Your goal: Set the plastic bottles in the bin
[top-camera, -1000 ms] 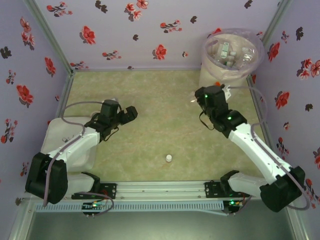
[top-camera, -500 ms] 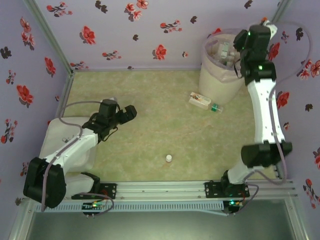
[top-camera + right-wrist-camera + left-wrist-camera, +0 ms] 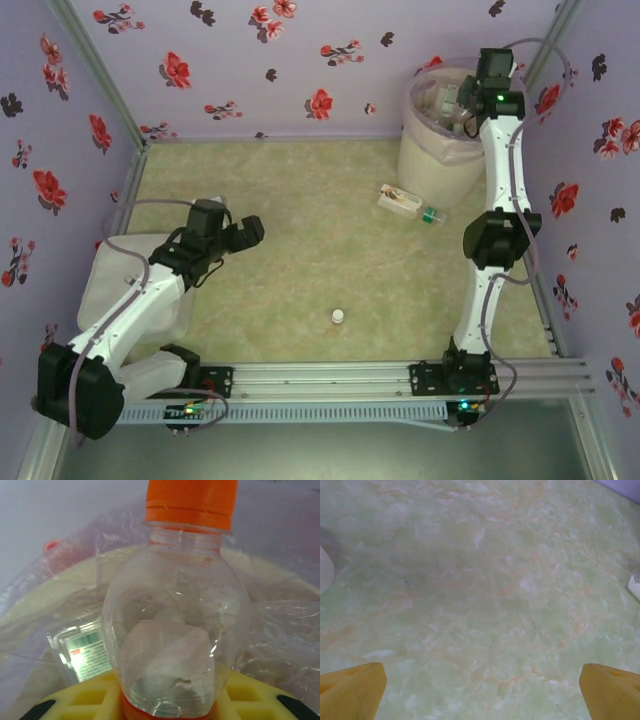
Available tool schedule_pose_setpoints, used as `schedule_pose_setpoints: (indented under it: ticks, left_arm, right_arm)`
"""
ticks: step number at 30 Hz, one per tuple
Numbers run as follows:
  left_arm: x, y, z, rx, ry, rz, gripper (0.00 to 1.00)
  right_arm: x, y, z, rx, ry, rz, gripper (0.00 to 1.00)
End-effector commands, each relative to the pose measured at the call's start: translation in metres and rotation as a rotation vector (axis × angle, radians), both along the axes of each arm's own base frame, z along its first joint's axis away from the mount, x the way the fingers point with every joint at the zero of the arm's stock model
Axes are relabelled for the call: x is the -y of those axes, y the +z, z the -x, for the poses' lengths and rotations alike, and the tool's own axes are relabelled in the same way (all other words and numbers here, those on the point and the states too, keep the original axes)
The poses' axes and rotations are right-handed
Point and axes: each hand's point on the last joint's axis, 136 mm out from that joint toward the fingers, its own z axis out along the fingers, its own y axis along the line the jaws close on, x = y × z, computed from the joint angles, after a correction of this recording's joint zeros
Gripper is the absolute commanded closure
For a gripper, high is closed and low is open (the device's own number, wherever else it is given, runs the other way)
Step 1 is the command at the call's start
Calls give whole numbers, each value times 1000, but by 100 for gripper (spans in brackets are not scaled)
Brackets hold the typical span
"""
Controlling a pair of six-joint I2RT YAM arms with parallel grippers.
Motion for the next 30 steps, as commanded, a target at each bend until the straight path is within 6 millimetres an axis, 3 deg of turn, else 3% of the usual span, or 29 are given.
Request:
schedule_pose_setpoints:
  ticks: [1, 4, 5, 8, 10, 13, 16, 22, 24, 30]
  left_arm:
    - [-9, 16, 0, 29, -8, -56, 0]
    - [-9, 15, 0, 26, -13, -60, 0]
    - [-9, 15, 0, 25, -14, -60, 0]
    - [-8, 13, 0, 18, -17, -64, 0]
    - [-9, 12, 1, 16, -19, -68, 0]
    - [-10, 12, 2, 14, -19, -71, 0]
    - [-9, 10, 1, 13, -17, -70, 0]
    - [-6, 5, 1, -6, -15, -44, 0]
    - [-6, 3, 1, -8, -12, -42, 0]
    - [-3, -5, 0, -32, -34, -58, 0]
  right_arm:
    - [1, 4, 9, -18, 10, 0, 63]
    - [-4, 8, 16, -23, 21, -30, 32]
    - [-4, 15, 20, -15, 22, -34, 26]
    - [-1, 45, 34, 36, 25, -8, 14]
    - [11, 66, 46, 65, -1, 30, 11]
    - [26, 91, 60, 118, -13, 33, 14]
    - [22, 95, 60, 130, 19, 19, 23]
    - [-11, 88, 78, 77, 105, -69, 41]
    - [-28, 90, 93, 72, 122, -44, 46]
    - [-53, 93, 143, 57, 181, -25, 48]
